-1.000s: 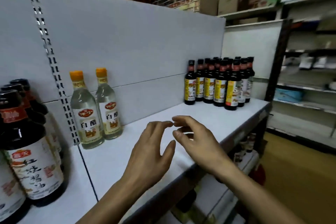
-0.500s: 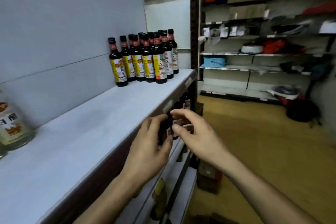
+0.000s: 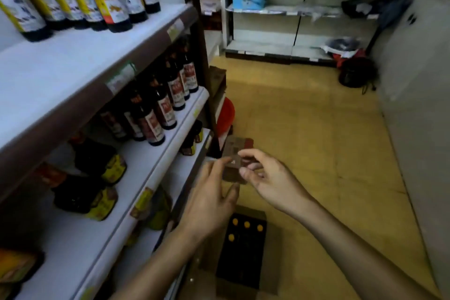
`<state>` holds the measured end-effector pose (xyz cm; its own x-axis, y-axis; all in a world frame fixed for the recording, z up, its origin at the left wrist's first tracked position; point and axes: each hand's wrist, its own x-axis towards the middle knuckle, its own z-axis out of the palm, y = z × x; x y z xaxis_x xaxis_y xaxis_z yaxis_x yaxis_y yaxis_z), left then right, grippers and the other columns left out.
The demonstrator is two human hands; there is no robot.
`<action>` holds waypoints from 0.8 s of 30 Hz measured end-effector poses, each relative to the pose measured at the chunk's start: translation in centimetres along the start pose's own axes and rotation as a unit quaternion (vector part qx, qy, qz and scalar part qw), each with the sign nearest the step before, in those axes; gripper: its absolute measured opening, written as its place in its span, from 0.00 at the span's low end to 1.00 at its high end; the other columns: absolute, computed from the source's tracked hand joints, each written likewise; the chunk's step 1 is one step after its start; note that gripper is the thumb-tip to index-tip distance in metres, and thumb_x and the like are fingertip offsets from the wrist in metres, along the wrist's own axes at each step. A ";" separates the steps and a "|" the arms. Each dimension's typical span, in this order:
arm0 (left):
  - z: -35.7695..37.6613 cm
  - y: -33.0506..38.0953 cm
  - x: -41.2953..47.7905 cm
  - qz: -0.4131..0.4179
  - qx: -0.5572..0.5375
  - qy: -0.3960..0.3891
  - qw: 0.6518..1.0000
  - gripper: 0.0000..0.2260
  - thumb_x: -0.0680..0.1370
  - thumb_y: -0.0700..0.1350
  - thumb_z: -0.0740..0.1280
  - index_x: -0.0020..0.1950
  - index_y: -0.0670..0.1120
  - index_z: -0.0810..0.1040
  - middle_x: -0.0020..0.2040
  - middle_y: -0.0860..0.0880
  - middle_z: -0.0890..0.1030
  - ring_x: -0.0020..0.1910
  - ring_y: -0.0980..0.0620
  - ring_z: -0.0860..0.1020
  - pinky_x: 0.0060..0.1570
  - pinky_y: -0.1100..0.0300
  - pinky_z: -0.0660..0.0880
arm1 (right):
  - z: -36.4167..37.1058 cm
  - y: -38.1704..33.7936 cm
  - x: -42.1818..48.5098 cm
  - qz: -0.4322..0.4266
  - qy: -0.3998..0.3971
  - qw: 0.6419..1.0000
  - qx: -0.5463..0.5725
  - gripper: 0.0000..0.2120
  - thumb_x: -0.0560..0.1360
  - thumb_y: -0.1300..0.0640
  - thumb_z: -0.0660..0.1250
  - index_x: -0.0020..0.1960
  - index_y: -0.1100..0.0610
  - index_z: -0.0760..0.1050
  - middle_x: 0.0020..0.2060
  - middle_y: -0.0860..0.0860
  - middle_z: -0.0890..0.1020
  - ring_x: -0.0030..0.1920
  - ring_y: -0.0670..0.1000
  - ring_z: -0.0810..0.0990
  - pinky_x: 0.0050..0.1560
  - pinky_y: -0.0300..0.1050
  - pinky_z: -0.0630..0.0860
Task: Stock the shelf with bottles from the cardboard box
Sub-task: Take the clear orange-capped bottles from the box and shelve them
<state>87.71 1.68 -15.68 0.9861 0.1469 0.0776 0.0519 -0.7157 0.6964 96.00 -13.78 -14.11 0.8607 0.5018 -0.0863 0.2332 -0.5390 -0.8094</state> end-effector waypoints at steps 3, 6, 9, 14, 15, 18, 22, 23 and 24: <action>3.2 -1.4 -0.3 -0.036 -0.014 -0.030 0.999 0.22 0.82 0.50 0.66 0.73 0.60 0.63 0.66 0.58 0.67 0.65 0.57 0.72 0.60 0.56 0.77 | 0.4 3.8 -0.5 0.035 -0.019 0.999 0.002 0.17 0.82 0.52 0.65 0.71 0.46 0.72 0.62 0.44 0.77 0.60 0.43 0.78 0.60 0.42 0.78; 5.7 -3.2 -0.1 -0.068 -0.014 -0.061 0.996 0.22 0.81 0.51 0.66 0.74 0.58 0.64 0.69 0.55 0.68 0.66 0.54 0.74 0.62 0.50 0.78 | 1.5 7.7 -0.4 0.067 -0.030 0.997 0.004 0.18 0.82 0.52 0.65 0.71 0.47 0.72 0.62 0.45 0.78 0.60 0.42 0.78 0.57 0.37 0.77; 8.2 -5.8 0.0 -0.097 -0.035 -0.089 0.991 0.21 0.81 0.51 0.66 0.74 0.57 0.66 0.68 0.53 0.70 0.65 0.52 0.76 0.62 0.47 0.78 | 3.4 11.9 -0.3 0.106 -0.030 0.994 0.007 0.18 0.82 0.52 0.65 0.72 0.48 0.72 0.63 0.44 0.78 0.60 0.41 0.77 0.57 0.36 0.76; 14.2 -13.0 -0.7 -0.142 -0.026 -0.119 0.982 0.24 0.81 0.45 0.68 0.75 0.54 0.66 0.67 0.51 0.72 0.66 0.49 0.75 0.63 0.51 0.75 | 9.3 20.3 -0.1 0.158 -0.039 0.987 0.006 0.17 0.82 0.52 0.66 0.71 0.48 0.72 0.62 0.45 0.78 0.60 0.43 0.77 0.60 0.40 0.76; 15.4 -14.5 -1.1 -0.152 -0.029 -0.124 0.980 0.24 0.81 0.45 0.67 0.75 0.54 0.66 0.68 0.52 0.72 0.67 0.50 0.75 0.62 0.53 0.75 | 10.6 21.8 -0.2 0.169 -0.039 0.985 0.013 0.17 0.82 0.53 0.66 0.70 0.47 0.73 0.62 0.45 0.79 0.60 0.43 0.78 0.61 0.41 0.76; 20.7 -20.1 -2.5 -0.174 -0.030 -0.158 0.971 0.23 0.82 0.48 0.67 0.76 0.56 0.65 0.70 0.54 0.70 0.68 0.54 0.73 0.59 0.63 0.72 | 15.8 27.6 -0.3 0.205 -0.043 0.977 0.031 0.17 0.81 0.53 0.67 0.69 0.46 0.73 0.62 0.44 0.79 0.63 0.44 0.78 0.65 0.45 0.76; 28.3 -28.1 -3.8 -0.205 -0.044 -0.185 0.960 0.25 0.81 0.49 0.68 0.76 0.59 0.65 0.73 0.55 0.69 0.71 0.55 0.71 0.65 0.61 0.72 | 22.9 35.3 0.0 0.228 -0.045 0.972 0.036 0.18 0.82 0.52 0.66 0.71 0.46 0.72 0.62 0.44 0.78 0.64 0.43 0.76 0.63 0.41 0.76; 30.5 -30.3 -3.9 -0.208 -0.051 -0.186 0.959 0.25 0.81 0.49 0.68 0.77 0.59 0.64 0.73 0.55 0.68 0.71 0.56 0.71 0.66 0.62 0.71 | 24.9 37.4 0.2 0.227 -0.044 0.972 0.032 0.18 0.82 0.51 0.66 0.71 0.46 0.72 0.62 0.44 0.78 0.63 0.43 0.76 0.61 0.38 0.75; 32.4 -32.2 -4.1 -0.215 -0.055 -0.191 0.956 0.25 0.81 0.48 0.67 0.77 0.58 0.64 0.74 0.56 0.68 0.71 0.57 0.71 0.66 0.63 0.71 | 26.8 39.3 0.5 0.227 -0.047 0.972 0.027 0.18 0.82 0.51 0.65 0.72 0.46 0.72 0.62 0.43 0.78 0.63 0.42 0.76 0.59 0.36 0.74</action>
<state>87.13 2.00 -61.56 0.8639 0.1368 -0.4848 0.4699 -0.5656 0.6778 93.47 -16.63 -61.55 0.8232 0.2821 -0.4927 -0.1876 -0.6839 -0.7051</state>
